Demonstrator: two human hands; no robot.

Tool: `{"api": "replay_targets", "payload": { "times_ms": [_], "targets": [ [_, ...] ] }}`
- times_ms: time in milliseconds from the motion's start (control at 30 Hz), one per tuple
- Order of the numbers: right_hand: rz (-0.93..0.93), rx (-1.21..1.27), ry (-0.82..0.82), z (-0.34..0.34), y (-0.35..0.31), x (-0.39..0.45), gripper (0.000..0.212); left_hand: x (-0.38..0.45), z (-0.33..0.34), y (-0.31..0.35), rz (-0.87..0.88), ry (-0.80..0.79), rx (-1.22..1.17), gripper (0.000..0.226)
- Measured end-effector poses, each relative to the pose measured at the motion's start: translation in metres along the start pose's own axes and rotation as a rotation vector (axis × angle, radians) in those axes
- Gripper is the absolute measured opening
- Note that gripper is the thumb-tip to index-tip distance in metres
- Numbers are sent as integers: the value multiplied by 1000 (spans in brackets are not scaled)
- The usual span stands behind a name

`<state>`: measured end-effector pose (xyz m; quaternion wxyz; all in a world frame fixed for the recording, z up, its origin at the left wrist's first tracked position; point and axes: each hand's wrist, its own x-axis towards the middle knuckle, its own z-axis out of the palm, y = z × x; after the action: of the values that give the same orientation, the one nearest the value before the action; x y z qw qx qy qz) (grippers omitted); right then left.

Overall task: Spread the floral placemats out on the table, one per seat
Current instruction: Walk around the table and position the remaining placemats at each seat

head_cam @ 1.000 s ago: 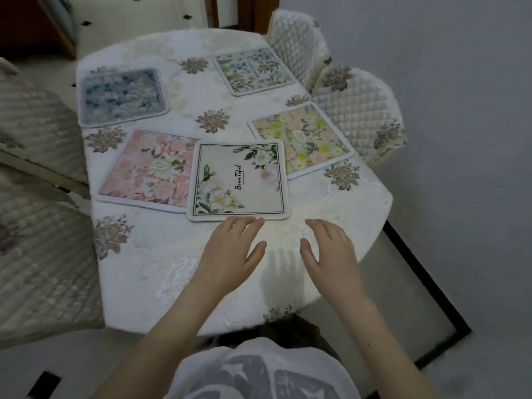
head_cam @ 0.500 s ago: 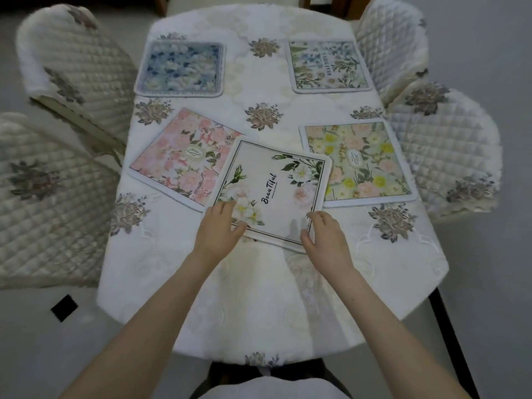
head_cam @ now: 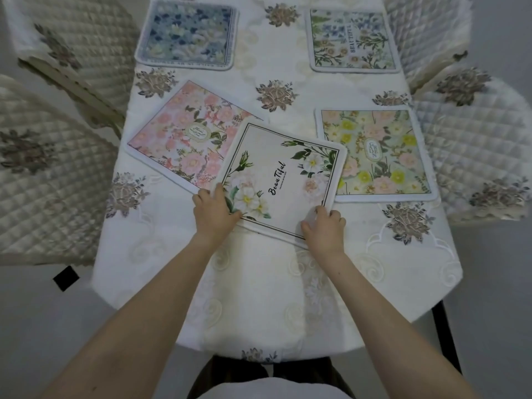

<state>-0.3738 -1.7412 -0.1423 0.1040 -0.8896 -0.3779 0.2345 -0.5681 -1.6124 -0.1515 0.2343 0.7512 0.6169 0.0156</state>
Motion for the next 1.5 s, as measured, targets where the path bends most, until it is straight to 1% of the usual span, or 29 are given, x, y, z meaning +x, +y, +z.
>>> {"api": "replay_targets", "payload": {
  "times_ms": [167,333,533,800,933,1133,1500],
  "targets": [
    [19,58,2,1,7,-8,48,-16,5,-10,16,-17,56,88],
    [39,85,5,3,20,-27,46,-39,13,-21,28,-110,138,100],
    [82,81,54,9,29,-52,48,-74,21,-27,62,-154,131,99],
    [55,37,5,15,56,-98,60,-125,33,-29,33,-195,189,101],
    [11,35,-25,13,80,-121,60,-162,46,-26,12,-163,183,101],
    [-63,-34,-45,8,111,-144,62,-209,62,-16,-40,-169,160,101],
    [-116,-78,-43,11,142,-177,56,-262,80,-16,-73,-146,202,100]
  ]
}}
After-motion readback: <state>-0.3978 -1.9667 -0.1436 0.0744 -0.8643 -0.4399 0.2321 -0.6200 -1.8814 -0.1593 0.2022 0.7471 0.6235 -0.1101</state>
